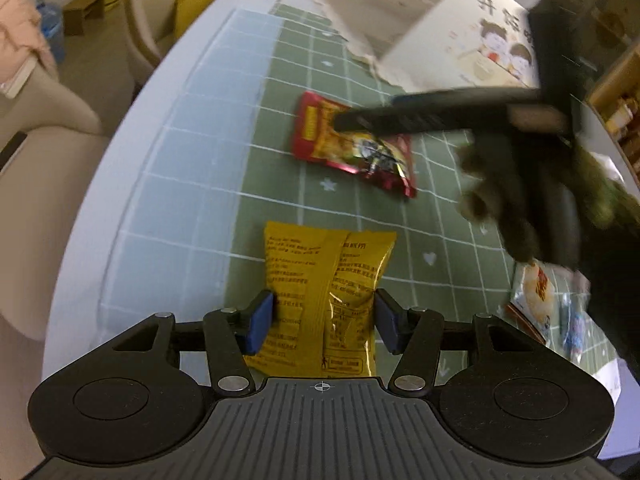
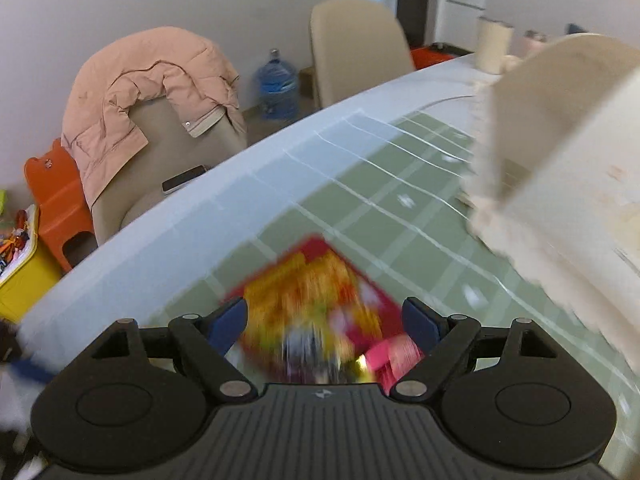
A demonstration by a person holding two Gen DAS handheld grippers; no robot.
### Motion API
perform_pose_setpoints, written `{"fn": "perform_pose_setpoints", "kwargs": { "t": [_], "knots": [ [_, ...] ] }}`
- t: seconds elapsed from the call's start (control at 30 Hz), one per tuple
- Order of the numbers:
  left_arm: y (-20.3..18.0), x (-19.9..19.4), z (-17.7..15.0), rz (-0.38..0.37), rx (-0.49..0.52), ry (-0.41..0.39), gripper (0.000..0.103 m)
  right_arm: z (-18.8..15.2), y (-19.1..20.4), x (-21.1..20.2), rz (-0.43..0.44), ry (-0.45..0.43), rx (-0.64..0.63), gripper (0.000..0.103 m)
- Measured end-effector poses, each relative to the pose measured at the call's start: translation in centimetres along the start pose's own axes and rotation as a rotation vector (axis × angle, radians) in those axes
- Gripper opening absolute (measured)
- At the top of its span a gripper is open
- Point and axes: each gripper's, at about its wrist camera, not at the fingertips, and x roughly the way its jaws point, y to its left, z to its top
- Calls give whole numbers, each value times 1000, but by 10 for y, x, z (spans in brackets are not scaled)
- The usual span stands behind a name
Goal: Organize snacks
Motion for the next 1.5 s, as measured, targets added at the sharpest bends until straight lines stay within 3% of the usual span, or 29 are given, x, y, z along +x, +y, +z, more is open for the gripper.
{"fn": "perform_pose_setpoints", "kwargs": {
  "t": [0.1, 0.2, 0.3, 0.47, 0.53, 0.6, 0.7, 0.73, 0.77, 0.97, 1.07, 1.27, 1.4, 1.43, 1.5],
  "knots": [
    [12, -2, 2, -10, -32, -14, 59, 12, -16, 30, 46, 51, 122, 85],
    [20, -4, 4, 9, -46, -28, 59, 6, -22, 29, 108, 58, 140, 89],
    [31, -3, 9, 6, -74, -35, 59, -16, -14, 13, 163, 82, 68, 89],
    [25, 3, 15, -3, -60, -24, 59, -60, 13, -14, 75, 104, -98, 89],
    [18, 7, 14, -15, -41, -13, 59, -77, 13, -30, 107, 115, -99, 89],
    [8, 13, 12, -27, -19, 1, 59, -94, 8, -47, 92, 114, -57, 85],
    [-10, 22, 8, -63, 9, 25, 59, -119, -7, -79, 96, 96, 41, 65],
    [-16, 24, 4, -74, 17, 31, 59, -128, -12, -91, 86, 93, 75, 56],
    [-23, 26, 1, -87, 28, 39, 59, -138, -14, -100, 69, 90, 100, 53],
    [-66, 32, -17, -150, 93, 79, 59, -190, -35, -146, -19, 82, 217, 49],
    [-80, 33, -24, -147, 113, 79, 58, -206, -40, -161, -45, 79, 252, 49],
    [-79, 23, -30, -30, 105, 55, 58, -210, -36, -167, -104, 49, 330, 55],
    [-74, 10, -32, -27, 105, 36, 58, -215, -38, -187, -240, -58, 369, 61],
    [-73, 8, -34, -31, 101, 35, 58, -217, -44, -190, -304, -78, 411, 69],
    [-73, 8, -37, -42, 92, 36, 58, -222, -61, -191, -416, -94, 532, 72]
  ]
}}
